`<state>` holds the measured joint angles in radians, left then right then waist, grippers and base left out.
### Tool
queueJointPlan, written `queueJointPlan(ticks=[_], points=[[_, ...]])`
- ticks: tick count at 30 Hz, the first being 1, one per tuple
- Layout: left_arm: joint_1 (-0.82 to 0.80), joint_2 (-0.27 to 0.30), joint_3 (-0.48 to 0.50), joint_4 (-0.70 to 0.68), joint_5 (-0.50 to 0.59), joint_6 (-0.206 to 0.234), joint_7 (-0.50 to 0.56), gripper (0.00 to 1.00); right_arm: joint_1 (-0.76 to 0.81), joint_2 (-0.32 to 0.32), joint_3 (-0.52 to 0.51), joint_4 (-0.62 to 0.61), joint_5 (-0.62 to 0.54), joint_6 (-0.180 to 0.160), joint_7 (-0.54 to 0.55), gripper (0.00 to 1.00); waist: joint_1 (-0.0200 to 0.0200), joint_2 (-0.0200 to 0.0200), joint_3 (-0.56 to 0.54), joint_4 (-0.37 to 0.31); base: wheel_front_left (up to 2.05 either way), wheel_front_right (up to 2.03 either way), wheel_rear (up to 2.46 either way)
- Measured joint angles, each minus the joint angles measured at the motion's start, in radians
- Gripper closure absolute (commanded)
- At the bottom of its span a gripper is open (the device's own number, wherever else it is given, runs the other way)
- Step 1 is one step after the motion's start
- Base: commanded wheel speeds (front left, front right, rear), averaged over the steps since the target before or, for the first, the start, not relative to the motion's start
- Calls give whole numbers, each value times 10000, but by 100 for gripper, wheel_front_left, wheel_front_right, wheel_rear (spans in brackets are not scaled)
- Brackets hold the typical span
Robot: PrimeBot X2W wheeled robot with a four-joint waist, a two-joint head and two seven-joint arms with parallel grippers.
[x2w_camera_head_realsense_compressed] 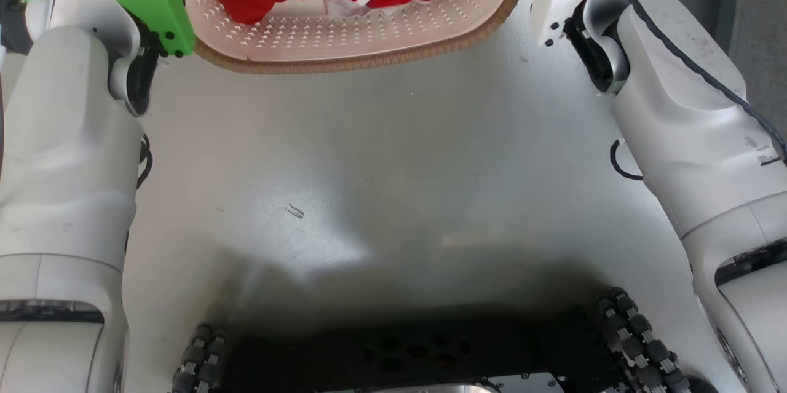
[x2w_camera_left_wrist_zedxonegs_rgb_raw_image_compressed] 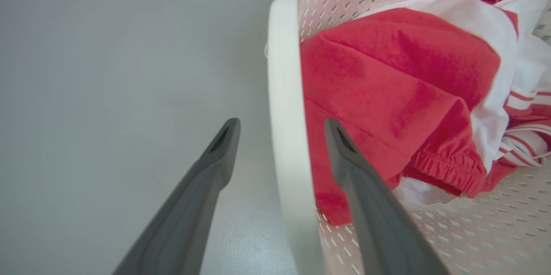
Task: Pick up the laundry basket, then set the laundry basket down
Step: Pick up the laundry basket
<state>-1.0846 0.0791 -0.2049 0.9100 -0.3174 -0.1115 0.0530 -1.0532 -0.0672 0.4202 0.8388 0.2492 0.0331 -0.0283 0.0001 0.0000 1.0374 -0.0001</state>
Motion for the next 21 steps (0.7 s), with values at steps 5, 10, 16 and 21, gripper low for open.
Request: queueJointPlan(ticks=[5, 10, 16, 21], points=[[-180, -27, -36, 339, -46, -25, -15, 0, -99, -8, 265, 155, 341, 2, -4, 0, 0, 0, 238, 18, 0, 0, 0], [-332, -44, -38, 694, -69, -29, -119, 100, -254, -12, 510, 360, 520, -8, -65, 100, 0, 0, 351, 90, 0, 0, 0], [-551, -364, -136, 941, -224, -157, -290, 100, -528, 201, 746, 533, 740, -176, -198, 100, 0, 0, 395, 138, 0, 0, 0], [-686, -387, -150, 1244, -224, -159, -489, 100, -673, 205, 884, 775, 851, -230, -328, 100, 0, 0, 388, 157, 0, 0, 0]])
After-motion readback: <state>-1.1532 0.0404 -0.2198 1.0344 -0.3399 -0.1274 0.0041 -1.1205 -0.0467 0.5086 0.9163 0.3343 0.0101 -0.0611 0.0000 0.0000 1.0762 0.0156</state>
